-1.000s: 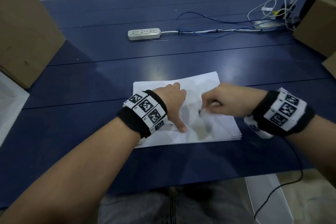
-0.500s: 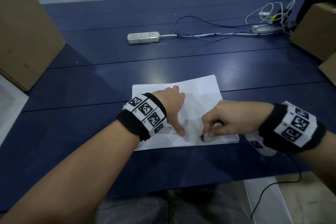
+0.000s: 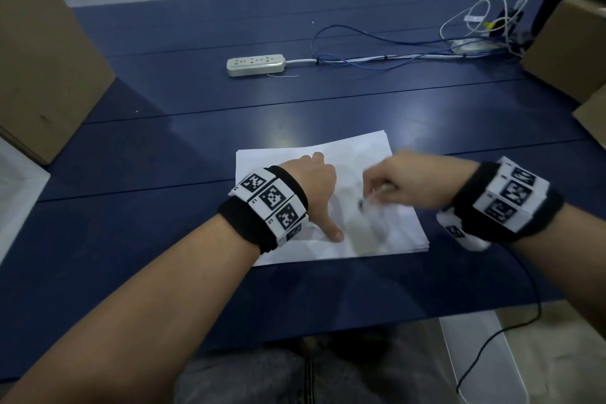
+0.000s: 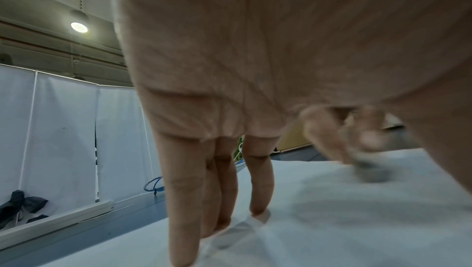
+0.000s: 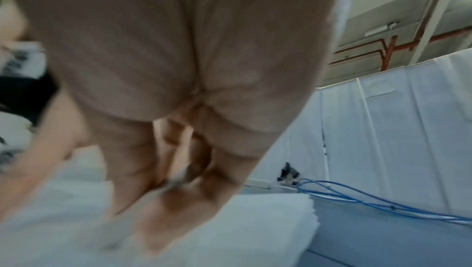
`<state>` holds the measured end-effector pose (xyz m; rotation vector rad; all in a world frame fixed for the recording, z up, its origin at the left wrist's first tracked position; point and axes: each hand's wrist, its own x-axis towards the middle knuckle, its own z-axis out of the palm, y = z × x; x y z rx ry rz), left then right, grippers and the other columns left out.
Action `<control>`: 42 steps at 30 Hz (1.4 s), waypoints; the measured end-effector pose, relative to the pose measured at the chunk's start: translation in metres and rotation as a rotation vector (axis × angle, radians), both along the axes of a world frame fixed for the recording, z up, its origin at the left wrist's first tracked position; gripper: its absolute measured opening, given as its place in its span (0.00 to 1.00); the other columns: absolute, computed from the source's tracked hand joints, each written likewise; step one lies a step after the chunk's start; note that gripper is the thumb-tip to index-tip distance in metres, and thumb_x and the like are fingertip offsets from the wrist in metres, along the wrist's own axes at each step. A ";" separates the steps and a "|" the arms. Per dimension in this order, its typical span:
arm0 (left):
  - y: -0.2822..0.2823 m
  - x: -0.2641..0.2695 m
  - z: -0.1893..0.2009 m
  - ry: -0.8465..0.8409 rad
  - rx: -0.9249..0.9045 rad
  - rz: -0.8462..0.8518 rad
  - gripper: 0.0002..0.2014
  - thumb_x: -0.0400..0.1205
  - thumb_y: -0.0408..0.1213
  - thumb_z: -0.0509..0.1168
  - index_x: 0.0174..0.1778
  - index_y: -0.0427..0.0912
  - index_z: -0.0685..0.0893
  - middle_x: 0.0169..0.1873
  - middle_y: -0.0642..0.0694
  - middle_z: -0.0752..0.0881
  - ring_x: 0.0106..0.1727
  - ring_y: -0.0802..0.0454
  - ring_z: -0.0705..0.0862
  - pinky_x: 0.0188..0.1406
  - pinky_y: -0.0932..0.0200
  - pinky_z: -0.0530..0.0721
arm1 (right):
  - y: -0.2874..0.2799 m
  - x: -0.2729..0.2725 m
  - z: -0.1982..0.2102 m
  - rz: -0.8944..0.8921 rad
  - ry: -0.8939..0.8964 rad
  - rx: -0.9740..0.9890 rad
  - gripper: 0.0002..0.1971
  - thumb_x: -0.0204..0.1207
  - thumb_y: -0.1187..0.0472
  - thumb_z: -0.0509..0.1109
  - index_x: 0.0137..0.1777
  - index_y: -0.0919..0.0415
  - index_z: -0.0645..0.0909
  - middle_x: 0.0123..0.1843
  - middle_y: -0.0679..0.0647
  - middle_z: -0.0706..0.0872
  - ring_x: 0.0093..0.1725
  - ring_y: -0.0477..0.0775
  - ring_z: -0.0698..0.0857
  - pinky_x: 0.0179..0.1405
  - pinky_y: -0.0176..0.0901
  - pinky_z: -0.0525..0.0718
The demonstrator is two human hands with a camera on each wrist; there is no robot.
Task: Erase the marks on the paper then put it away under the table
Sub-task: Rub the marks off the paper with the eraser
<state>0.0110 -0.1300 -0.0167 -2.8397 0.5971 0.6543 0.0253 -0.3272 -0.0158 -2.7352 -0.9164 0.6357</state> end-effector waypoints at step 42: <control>0.003 0.000 -0.001 0.042 -0.041 0.007 0.49 0.55 0.73 0.76 0.70 0.57 0.70 0.54 0.46 0.69 0.57 0.45 0.73 0.49 0.44 0.83 | -0.002 -0.013 0.004 0.066 0.134 0.006 0.03 0.76 0.57 0.75 0.46 0.47 0.87 0.44 0.40 0.91 0.44 0.41 0.86 0.48 0.37 0.84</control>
